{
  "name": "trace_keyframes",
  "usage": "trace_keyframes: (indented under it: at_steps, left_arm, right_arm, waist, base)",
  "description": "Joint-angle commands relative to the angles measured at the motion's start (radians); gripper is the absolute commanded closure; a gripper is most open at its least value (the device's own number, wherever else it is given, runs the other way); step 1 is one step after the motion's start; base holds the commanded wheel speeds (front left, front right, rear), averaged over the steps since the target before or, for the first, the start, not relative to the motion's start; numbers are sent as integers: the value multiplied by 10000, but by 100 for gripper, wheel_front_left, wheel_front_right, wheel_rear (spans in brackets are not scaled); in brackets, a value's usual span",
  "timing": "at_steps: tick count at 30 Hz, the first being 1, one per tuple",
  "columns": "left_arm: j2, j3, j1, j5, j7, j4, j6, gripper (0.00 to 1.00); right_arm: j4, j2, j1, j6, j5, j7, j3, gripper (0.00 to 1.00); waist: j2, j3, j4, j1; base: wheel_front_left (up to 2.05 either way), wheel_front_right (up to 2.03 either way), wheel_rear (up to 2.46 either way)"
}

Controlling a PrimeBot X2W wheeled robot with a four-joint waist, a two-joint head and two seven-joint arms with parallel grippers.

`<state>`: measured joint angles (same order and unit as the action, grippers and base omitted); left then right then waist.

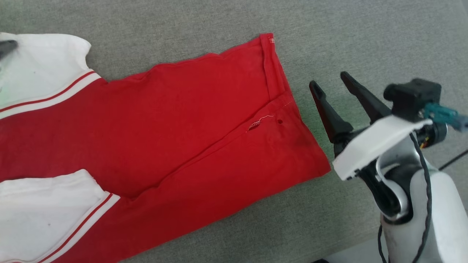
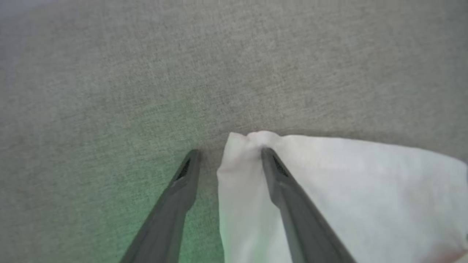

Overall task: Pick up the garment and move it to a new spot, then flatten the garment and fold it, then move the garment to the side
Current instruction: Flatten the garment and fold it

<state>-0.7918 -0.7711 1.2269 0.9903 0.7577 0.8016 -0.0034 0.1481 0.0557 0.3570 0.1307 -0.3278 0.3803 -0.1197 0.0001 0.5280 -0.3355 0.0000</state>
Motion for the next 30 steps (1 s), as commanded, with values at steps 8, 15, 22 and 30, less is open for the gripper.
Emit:
trace_keyframes:
  at_steps: [8, 15, 22, 30]
  left_arm:
    - [968, -417, 239, -169, 53, 894, -281, 100]
    - [1630, -456, 836, -268, -402, 1170, -602, 100]
    - [2149, -528, 1085, -256, -777, 1599, -820, 100]
    - [2613, -458, 1389, -170, -1388, 2052, -1000, 100]
  right_arm:
    - [-1194, 352, 1878, 0, -295, 1785, -222, 0]
    - [-2872, 830, 3661, 0, -472, 3436, -466, 0]
    - [-4733, 959, 4778, 0, -954, 5486, -1264, 35]
    - [-5669, 1385, 5495, -2, -1179, 5502, -1516, 100]
  waist:
    - [-1, 240, 542, 0]
    - [-1, 288, 1103, 0]
    - [-1, 195, 1494, 0]
    - [-1, -149, 1995, 0]
  base:
    - [0, 0, 0]
    - [0, 0, 0]
    - [0, 0, 0]
    - [0, 0, 0]
